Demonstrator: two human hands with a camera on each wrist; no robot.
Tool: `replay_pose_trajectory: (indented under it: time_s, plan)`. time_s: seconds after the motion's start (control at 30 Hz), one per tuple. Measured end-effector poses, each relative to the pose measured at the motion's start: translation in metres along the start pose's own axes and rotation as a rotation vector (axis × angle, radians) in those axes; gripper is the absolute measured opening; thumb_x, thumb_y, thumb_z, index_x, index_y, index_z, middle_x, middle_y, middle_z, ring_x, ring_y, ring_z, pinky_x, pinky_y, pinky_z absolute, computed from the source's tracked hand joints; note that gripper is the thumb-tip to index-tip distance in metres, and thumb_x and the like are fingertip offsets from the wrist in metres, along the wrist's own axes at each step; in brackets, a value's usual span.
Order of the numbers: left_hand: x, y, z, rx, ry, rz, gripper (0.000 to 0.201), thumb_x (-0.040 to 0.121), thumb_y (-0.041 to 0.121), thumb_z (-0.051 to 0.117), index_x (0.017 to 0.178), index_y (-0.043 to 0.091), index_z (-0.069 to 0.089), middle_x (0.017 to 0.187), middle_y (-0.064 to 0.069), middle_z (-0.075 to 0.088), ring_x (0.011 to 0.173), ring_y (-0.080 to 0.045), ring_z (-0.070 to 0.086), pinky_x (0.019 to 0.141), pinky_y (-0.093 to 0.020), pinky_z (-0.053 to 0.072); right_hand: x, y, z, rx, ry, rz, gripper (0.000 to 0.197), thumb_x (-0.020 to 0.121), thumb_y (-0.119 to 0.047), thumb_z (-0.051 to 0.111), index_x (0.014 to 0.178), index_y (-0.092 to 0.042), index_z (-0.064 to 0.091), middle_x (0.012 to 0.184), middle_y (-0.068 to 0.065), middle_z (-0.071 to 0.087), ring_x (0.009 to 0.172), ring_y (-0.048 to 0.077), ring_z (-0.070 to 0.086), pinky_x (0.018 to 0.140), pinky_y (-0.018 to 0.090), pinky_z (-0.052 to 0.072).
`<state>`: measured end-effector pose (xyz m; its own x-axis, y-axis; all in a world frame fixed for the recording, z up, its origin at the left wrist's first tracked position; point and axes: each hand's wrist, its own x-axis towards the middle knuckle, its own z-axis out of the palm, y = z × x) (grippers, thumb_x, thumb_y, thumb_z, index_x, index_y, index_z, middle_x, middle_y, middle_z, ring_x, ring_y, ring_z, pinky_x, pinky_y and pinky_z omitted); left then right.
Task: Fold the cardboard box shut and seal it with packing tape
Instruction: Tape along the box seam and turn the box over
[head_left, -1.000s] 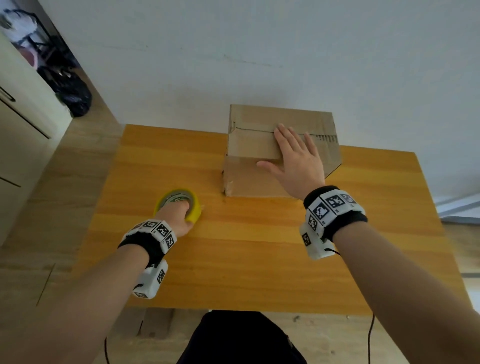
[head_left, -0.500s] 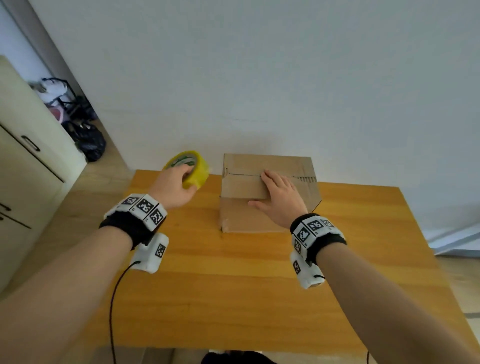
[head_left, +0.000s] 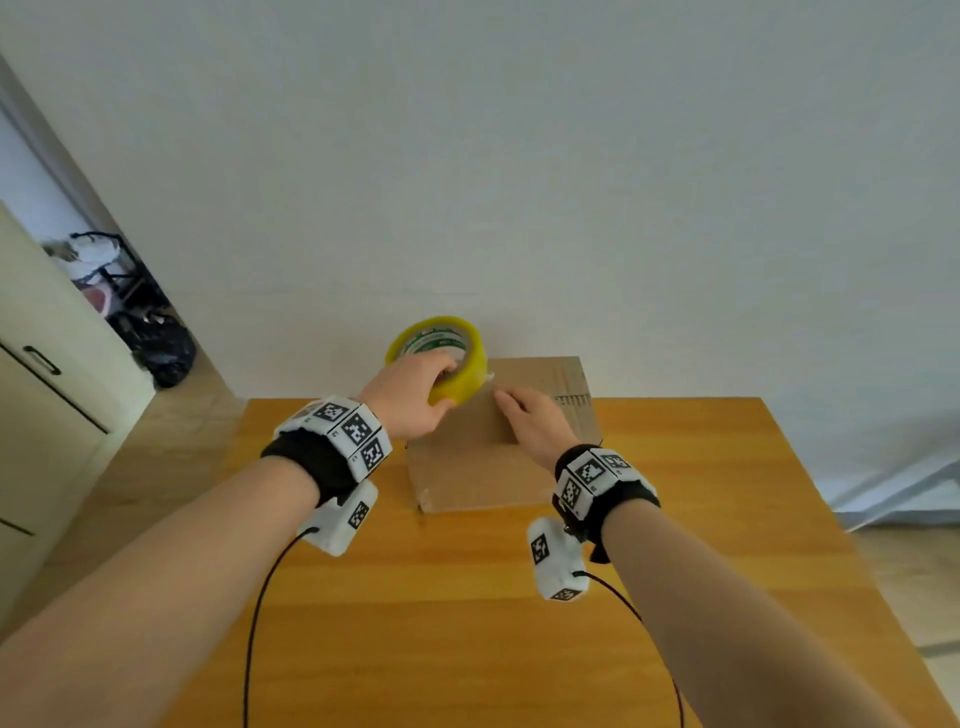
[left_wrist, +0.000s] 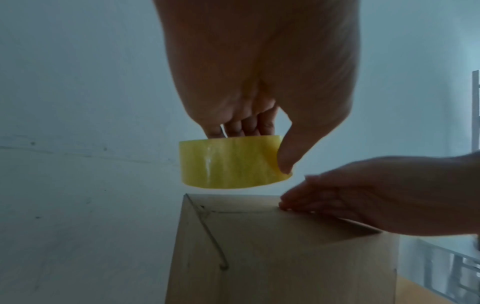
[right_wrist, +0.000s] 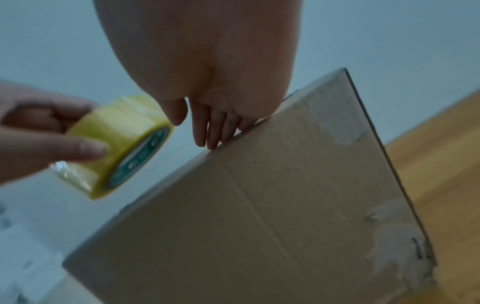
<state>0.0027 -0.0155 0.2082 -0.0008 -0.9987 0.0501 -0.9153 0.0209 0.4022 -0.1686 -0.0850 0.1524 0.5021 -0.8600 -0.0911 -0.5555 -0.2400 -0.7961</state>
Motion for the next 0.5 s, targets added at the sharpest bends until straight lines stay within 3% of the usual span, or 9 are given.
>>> replay_pose_trajectory:
  time_s: [0.07,0.2,0.3,0.43,0.5]
  plan:
    - [0.004,0.003,0.007,0.018,-0.024,-0.010,0.026,0.083,0.022,0.065,0.106,0.015,0.055,0.098,0.002,0.058,0.086,-0.015,0.052,0.075,-0.025,0.039,0.003,-0.002,-0.004,0.178,0.049,0.064,0.033,0.101,-0.029,0.040,0.113,-0.010,0.063,0.113,0.011,0.064,0.102,0.022,0.056,0.085,0.031,0.041]
    - [0.007,0.006,0.016,0.031,-0.051,-0.031,0.024,0.084,0.022,0.064,0.104,0.016,0.054,0.099,0.000,0.059,0.086,-0.018,0.055,0.072,-0.026,0.040,0.004,-0.004,-0.013,0.390,0.085,0.104,0.032,0.099,-0.028,0.044,0.115,-0.010,0.064,0.110,0.006,0.065,0.102,0.017,0.057,0.084,0.025,0.041]
    - [0.008,0.007,0.020,0.038,-0.059,-0.038,0.023,0.084,0.023,0.064,0.103,0.018,0.053,0.098,0.002,0.057,0.085,-0.016,0.053,0.073,-0.026,0.039,0.004,-0.001,-0.013,0.369,0.123,0.086,0.025,0.095,-0.026,0.054,0.102,-0.009,0.071,0.093,0.002,0.066,0.086,0.013,0.056,0.068,0.020,0.043]
    - [0.012,0.010,0.026,0.029,-0.059,-0.038,0.024,0.084,0.024,0.065,0.104,0.018,0.052,0.094,0.006,0.051,0.086,-0.015,0.052,0.073,-0.025,0.038,0.007,0.003,-0.007,0.359,0.168,0.105,0.011,0.088,-0.021,0.065,0.091,-0.012,0.070,0.085,-0.001,0.065,0.084,0.014,0.058,0.075,0.025,0.044]
    - [0.013,0.011,0.028,0.017,-0.059,-0.039,0.025,0.084,0.024,0.064,0.106,0.018,0.053,0.097,0.005,0.055,0.091,-0.018,0.056,0.075,-0.025,0.039,0.006,0.005,-0.008,0.352,0.200,0.099,0.007,0.088,-0.022,0.065,0.088,-0.014,0.066,0.083,-0.004,0.063,0.080,0.011,0.056,0.072,0.023,0.043]
